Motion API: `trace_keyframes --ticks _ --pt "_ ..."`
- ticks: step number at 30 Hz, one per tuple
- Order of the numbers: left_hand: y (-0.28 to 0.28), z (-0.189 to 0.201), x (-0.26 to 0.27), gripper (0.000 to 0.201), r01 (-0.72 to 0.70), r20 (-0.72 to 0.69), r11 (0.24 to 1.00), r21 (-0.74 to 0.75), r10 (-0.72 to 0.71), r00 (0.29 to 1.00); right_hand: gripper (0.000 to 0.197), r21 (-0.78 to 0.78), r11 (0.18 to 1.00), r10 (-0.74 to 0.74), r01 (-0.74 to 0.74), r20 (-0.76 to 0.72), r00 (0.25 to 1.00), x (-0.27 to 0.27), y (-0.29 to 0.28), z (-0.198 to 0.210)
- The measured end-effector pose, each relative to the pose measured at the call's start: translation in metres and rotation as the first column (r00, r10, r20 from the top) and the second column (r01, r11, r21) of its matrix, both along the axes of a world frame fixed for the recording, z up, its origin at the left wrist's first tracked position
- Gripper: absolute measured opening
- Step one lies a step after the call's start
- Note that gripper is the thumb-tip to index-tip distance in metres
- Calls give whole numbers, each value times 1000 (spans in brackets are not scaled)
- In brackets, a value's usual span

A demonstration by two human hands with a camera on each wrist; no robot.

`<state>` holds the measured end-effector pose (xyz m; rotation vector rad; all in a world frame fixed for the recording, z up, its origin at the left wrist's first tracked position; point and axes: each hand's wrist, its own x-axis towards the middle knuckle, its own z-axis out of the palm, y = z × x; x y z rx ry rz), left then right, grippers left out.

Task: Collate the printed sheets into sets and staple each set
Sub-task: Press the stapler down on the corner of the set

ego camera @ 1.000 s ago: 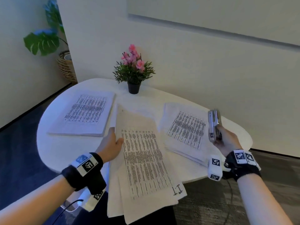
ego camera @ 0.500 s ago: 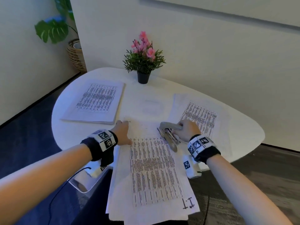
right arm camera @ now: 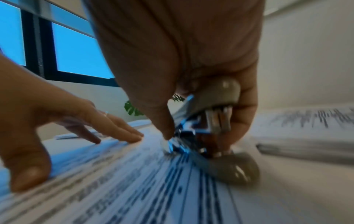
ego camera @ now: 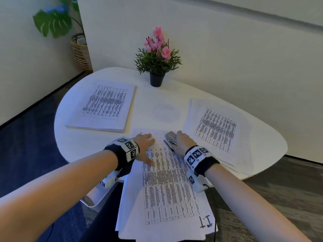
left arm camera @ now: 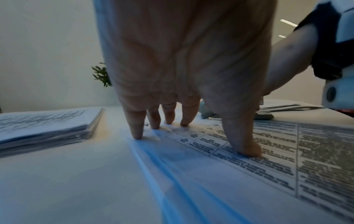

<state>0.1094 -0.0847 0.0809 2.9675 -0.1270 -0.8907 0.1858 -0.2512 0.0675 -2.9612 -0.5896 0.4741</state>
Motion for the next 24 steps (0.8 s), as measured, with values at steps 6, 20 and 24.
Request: trace_keyframes --ticks 6,20,24 --pt "-1 -10 -5 125 -44 25 998 -42 45 999 39 -37 999 20 -17 64 998 3 10 -8" --pt "-2 -9 -6 122 22 158 1000 4 -22 987 36 -143 989 29 -24 32 999 14 32 1" --pt "0 -12 -6 122 3 168 1000 8 -4 986 27 -54 995 -83 80 -41 996 7 49 -5"
